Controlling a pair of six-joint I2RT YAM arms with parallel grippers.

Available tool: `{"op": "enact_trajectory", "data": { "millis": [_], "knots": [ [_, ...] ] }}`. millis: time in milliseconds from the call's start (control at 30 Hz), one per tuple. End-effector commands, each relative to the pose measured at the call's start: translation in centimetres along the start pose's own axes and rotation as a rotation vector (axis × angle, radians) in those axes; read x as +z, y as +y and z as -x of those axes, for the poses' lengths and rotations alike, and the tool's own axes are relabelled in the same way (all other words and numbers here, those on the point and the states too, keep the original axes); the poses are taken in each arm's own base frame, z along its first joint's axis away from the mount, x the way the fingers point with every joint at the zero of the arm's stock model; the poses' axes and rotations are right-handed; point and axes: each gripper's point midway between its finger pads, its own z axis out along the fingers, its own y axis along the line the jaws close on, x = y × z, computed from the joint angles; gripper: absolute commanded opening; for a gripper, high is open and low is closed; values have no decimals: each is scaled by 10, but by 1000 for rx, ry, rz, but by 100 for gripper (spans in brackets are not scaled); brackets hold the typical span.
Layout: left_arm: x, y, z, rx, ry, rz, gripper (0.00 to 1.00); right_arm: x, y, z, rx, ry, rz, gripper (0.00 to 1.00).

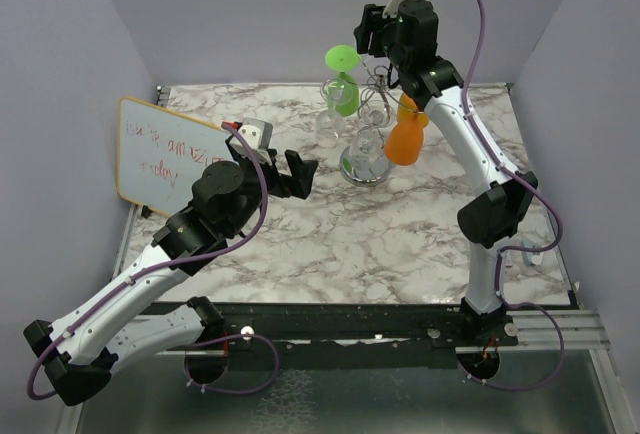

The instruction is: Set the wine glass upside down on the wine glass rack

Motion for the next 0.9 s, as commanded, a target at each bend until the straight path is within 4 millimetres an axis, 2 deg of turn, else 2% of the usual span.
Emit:
{"op": "enact_trajectory", "data": {
  "millis": [0, 133, 433, 633, 867],
  "knots": [
    [-3, 1, -3, -1, 7, -2, 99, -1, -3, 1, -23, 0, 2, 1],
    [-3, 2, -3, 1, 8, 3, 99, 4, -3, -7, -26, 15, -4, 1],
    [-4, 3, -3, 6, 6, 6, 99, 14, -3, -10, -47, 18, -5, 1],
    [-3, 4, -4, 12, 10, 12, 99, 23, -1, -6, -55, -16, 0, 1],
    [-4, 5, -3, 14, 9, 15, 99, 20, -1, -7, -57, -14, 5, 1]
  ]
}}
